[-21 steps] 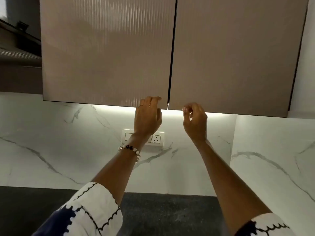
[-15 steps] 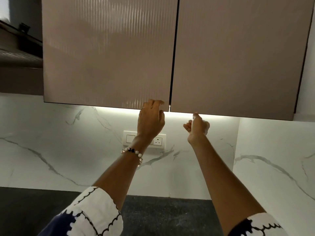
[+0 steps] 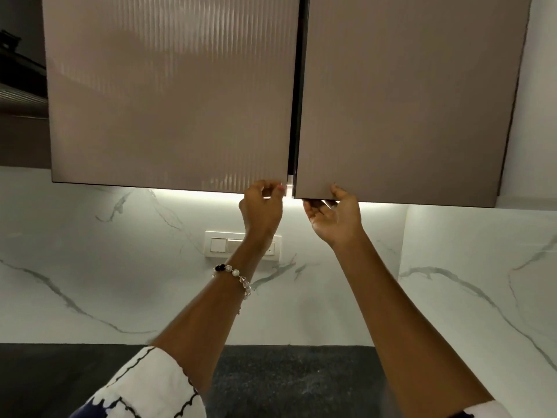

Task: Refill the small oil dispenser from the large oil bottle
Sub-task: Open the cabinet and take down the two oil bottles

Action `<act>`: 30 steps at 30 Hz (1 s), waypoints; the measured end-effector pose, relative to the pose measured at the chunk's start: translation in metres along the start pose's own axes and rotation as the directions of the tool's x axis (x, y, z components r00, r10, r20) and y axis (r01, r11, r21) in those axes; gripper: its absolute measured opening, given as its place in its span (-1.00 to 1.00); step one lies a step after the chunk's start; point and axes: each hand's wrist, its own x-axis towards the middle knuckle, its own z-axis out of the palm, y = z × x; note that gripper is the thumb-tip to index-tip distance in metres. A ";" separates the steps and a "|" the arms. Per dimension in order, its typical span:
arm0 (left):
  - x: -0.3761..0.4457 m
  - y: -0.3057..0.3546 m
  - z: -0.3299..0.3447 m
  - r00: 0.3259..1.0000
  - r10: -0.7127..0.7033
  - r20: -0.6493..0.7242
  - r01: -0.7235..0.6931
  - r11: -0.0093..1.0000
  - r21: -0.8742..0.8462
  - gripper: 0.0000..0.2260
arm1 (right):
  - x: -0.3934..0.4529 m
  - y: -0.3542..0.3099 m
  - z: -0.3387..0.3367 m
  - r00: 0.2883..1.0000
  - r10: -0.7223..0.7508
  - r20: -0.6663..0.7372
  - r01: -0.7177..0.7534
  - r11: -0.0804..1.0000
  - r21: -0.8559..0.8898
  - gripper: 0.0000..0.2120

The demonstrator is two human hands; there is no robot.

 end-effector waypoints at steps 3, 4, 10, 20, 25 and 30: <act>-0.017 0.022 0.010 0.981 -0.099 0.164 0.129 0.975 -0.179 -0.84 | -0.033 -0.011 -0.003 0.999 -0.036 -0.006 0.035 0.999 -0.030 -0.69; -0.024 0.032 0.014 0.968 -0.104 0.230 0.159 0.959 -0.234 -0.84 | -0.047 -0.017 -0.004 0.999 -0.053 -0.006 0.052 0.997 -0.052 -0.67; -0.084 0.098 0.039 0.883 0.086 0.462 0.184 0.841 -0.509 -0.77 | -0.139 -0.063 -0.020 0.977 -0.212 0.022 0.213 0.962 -0.169 -0.64; -0.166 0.162 0.106 0.731 0.434 0.527 0.018 0.759 -0.650 -0.74 | -0.252 -0.144 -0.057 0.856 -0.517 -0.018 0.474 0.798 -0.373 -0.72; -0.203 0.173 0.146 0.631 0.600 0.492 -0.204 0.740 -0.641 -0.72 | -0.272 -0.180 -0.087 0.742 -0.668 -0.054 0.606 0.703 -0.371 -0.66; -0.229 0.182 0.184 0.519 0.627 0.581 -0.228 0.756 -0.613 -0.66 | -0.279 -0.222 -0.116 0.671 -0.736 -0.089 0.673 0.654 -0.345 -0.65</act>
